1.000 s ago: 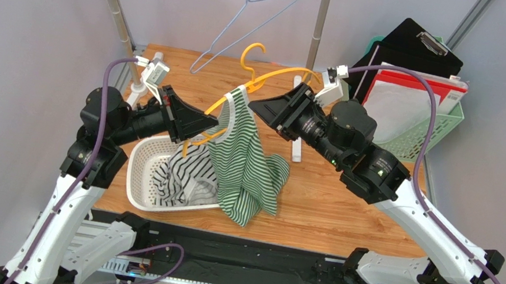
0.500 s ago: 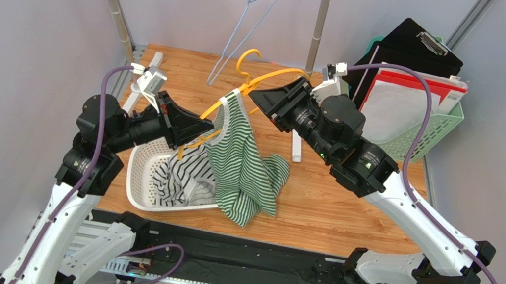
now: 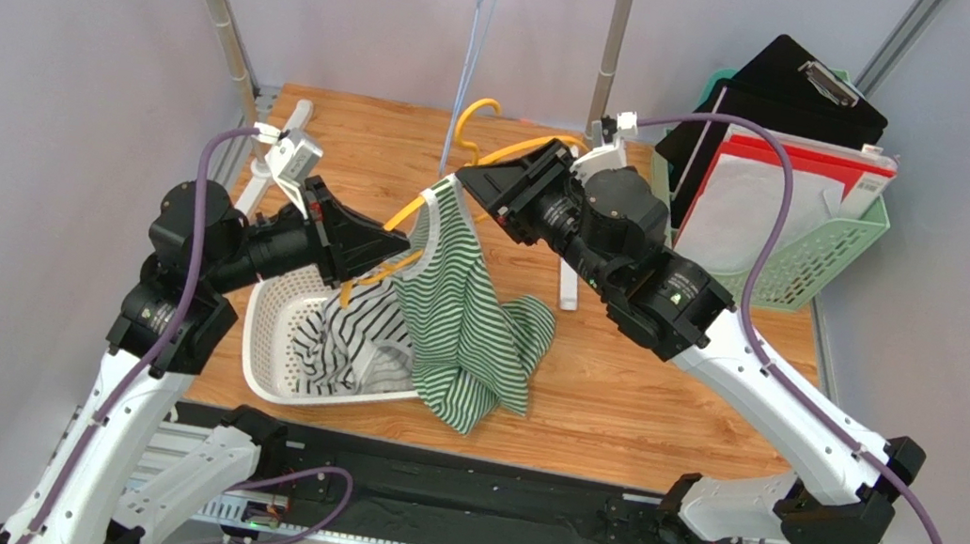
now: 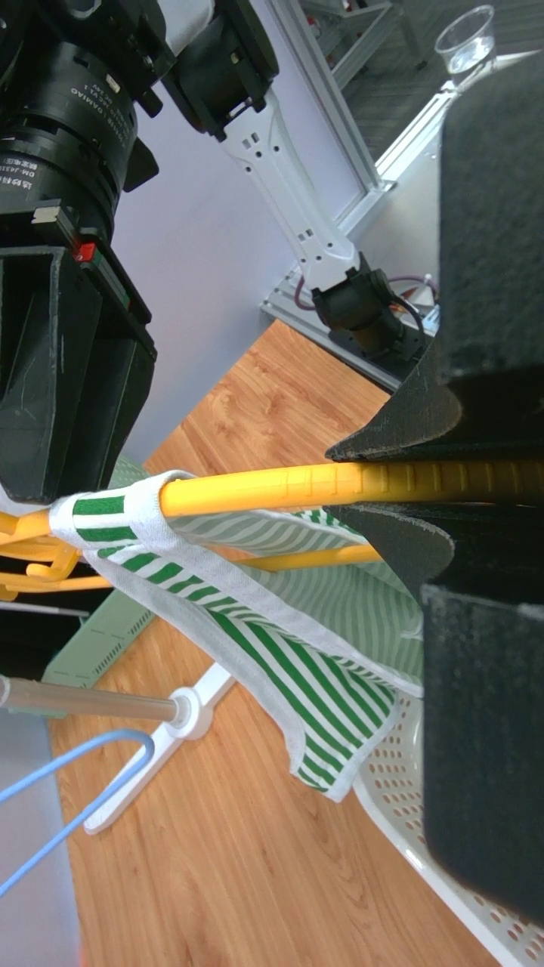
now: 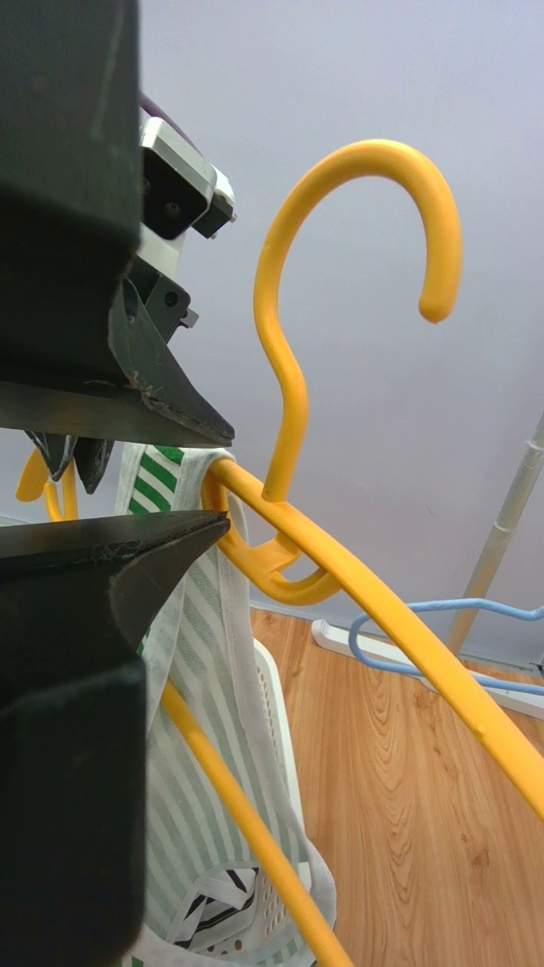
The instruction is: Remove the tank top from the hanger
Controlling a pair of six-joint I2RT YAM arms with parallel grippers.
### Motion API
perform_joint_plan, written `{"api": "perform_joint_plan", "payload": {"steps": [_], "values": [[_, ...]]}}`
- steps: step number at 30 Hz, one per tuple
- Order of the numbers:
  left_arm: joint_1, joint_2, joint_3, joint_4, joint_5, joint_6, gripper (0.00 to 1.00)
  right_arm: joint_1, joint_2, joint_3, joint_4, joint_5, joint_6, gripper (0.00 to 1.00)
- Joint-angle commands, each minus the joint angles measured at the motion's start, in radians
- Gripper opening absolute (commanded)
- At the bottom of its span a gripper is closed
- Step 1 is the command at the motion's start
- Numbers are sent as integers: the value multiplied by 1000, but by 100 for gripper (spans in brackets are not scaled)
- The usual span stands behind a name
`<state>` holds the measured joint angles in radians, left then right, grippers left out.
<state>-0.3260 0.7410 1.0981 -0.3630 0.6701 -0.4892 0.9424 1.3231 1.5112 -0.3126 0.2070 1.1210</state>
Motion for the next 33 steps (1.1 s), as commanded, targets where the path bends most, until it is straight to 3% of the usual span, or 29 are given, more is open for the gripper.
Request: {"api": "perform_joint_plan", "payload": {"steps": [1, 7, 16, 26, 29, 31, 32, 33], "values": [[-5, -20, -6, 42, 45, 35, 0, 6, 18, 55, 60, 8, 33, 31], [-7, -40, -24, 49, 72, 47, 0, 6, 18, 27, 89, 35, 105, 21], [-34, -63, -49, 72, 108, 77, 0, 6, 11, -19, 125, 74, 198, 26], [-70, -88, -52, 107, 125, 92, 0, 3, 34, -52, 165, 51, 272, 24], [-81, -88, -56, 107, 128, 106, 0, 1, 41, -51, 181, 42, 269, 21], [-94, -88, -58, 107, 128, 113, 0, 1, 42, -55, 187, 40, 273, 10], [-97, -89, -58, 102, 122, 119, 0, 1, 38, -60, 193, 39, 272, 0], [-100, -91, -58, 93, 117, 123, 0, 2, 31, -65, 201, 35, 261, 0]]}}
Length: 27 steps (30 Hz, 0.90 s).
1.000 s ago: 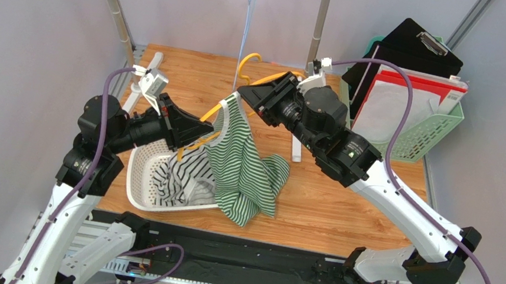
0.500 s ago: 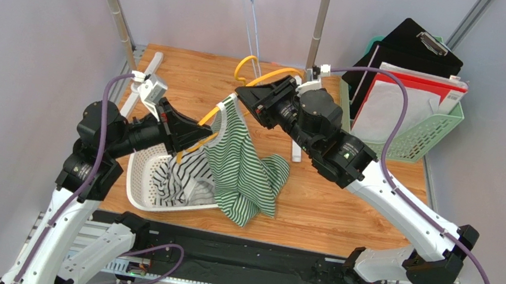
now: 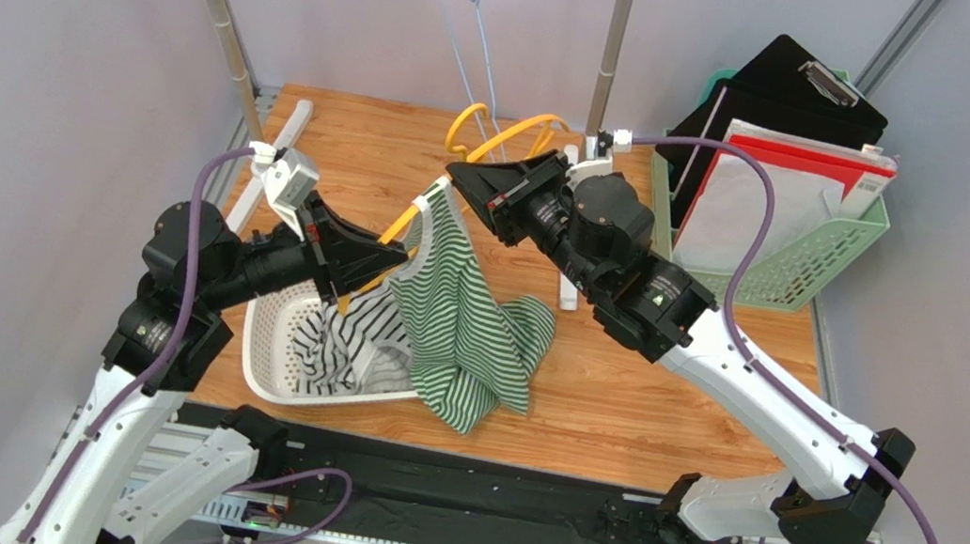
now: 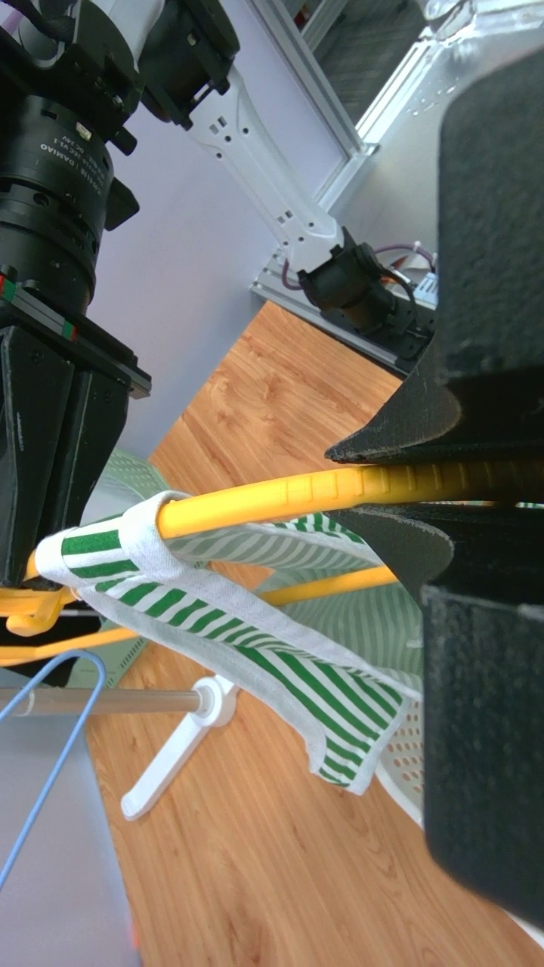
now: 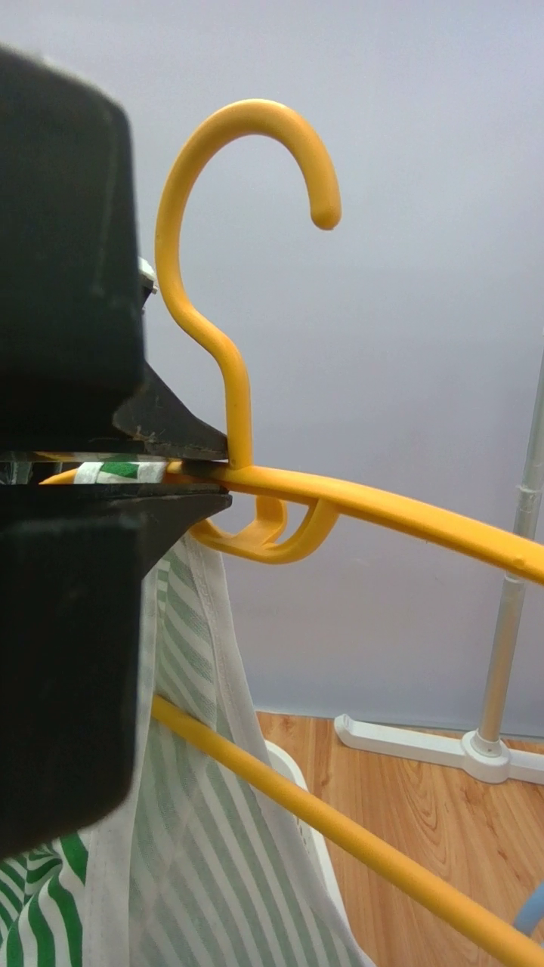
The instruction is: Remove the tank top from the hanger
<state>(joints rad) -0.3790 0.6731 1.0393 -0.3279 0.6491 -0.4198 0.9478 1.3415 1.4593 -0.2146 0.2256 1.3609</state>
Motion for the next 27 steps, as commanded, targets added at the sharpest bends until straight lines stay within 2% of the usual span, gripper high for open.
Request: {"api": "perform_joint_plan", "payload": {"steps": [1, 2, 4, 5, 8, 9, 13, 18, 21, 24, 27], "values": [[-47, -24, 2, 50, 130, 55, 0, -3, 12, -20, 110, 12, 17, 0], [-49, -24, 2, 43, 126, 64, 0, -4, 8, -22, 112, 6, 12, 0], [-49, -30, 18, -6, 103, 76, 17, -6, -17, -42, 116, 4, 0, 0], [-47, -38, 18, -35, 59, 82, 34, -4, -30, -50, 118, 4, -9, 0], [-47, -85, 16, -56, 6, 82, 57, -9, -79, -83, 119, -15, -43, 0], [-49, -108, 18, -57, 1, 81, 59, -14, -90, -91, 119, -31, -49, 0], [-47, -144, 50, -74, -60, 79, 62, -37, -152, -142, 119, -103, -37, 0], [-47, -103, 93, -100, -100, 127, 51, -93, -214, -200, 118, -196, -17, 0], [-49, -38, 91, -89, -62, 191, 50, -129, -240, -214, 118, -258, 1, 0], [-47, 46, 85, -51, -14, 249, 54, -147, -260, -221, 119, -296, 9, 0], [-49, 138, 85, 45, 125, 282, 60, -152, -269, -224, 119, -315, 12, 0]]}}
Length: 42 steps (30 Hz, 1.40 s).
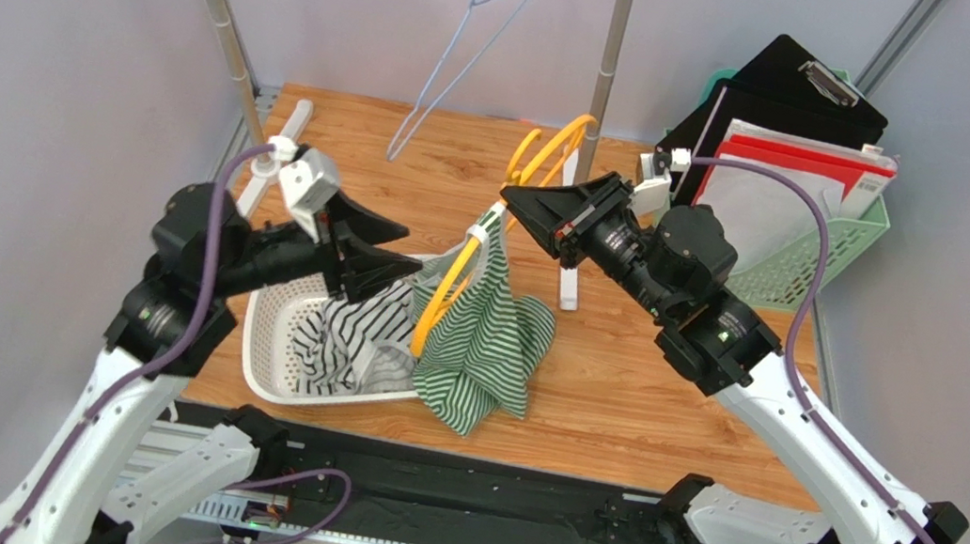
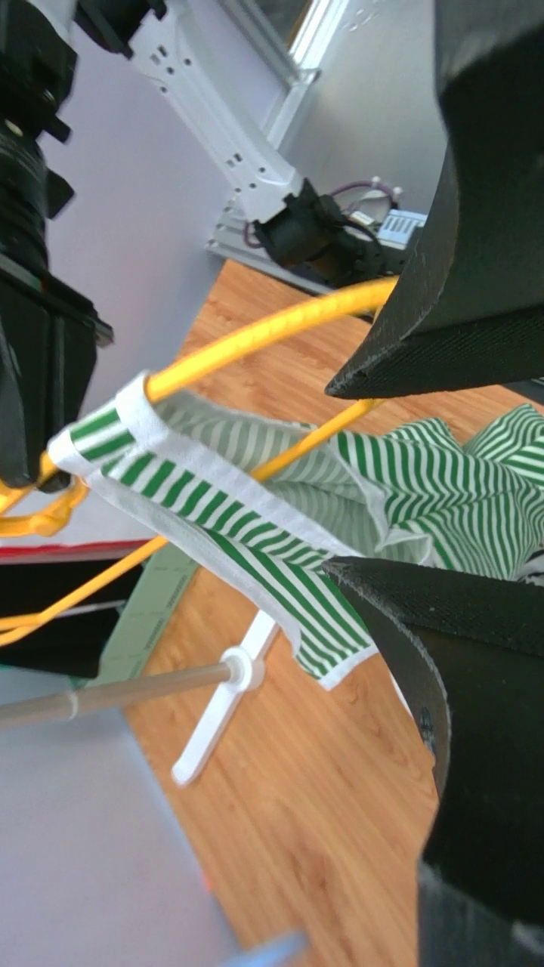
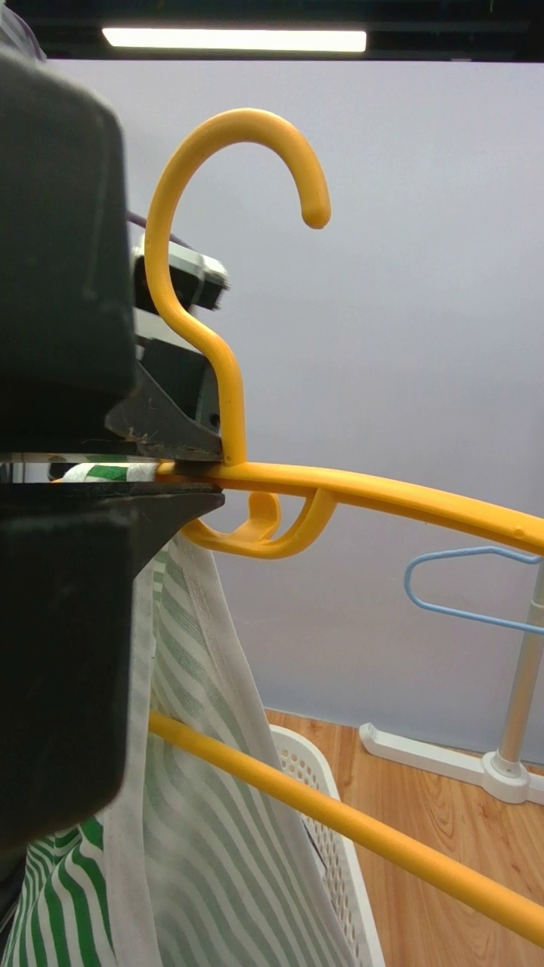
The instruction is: Remove the tank top from the hanger
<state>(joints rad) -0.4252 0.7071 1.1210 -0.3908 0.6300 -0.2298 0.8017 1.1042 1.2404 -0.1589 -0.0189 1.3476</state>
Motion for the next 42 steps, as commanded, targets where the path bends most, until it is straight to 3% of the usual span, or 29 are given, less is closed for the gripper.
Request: {"api": "perform_joint_plan", "payload": {"steps": [1, 5, 19, 32, 34, 37, 38, 42], "values": [[-3, 123, 16, 116, 133, 93, 62, -10, -35, -6, 67, -84, 28, 0], [-4, 213, 56, 135, 94, 84, 62, -15, -53, -15, 71, -104, 30, 0], [-38, 216, -7, 297, 356, 6, 64, -18, -92, -50, 76, -116, 39, 0], [-95, 322, 71, 270, 261, 10, 63, -18, -106, -55, 87, -125, 45, 0], [-95, 333, 77, 267, 226, 7, 60, -18, -107, -56, 84, -127, 45, 0], [-95, 348, 98, 248, 177, 4, 48, -18, -118, -67, 82, -128, 44, 0], [-95, 353, 112, 241, 166, 1, 38, -18, -124, -70, 81, -127, 44, 0], [-96, 354, 134, 237, 146, -32, 17, -18, -139, -79, 73, -116, 35, 0]]}}
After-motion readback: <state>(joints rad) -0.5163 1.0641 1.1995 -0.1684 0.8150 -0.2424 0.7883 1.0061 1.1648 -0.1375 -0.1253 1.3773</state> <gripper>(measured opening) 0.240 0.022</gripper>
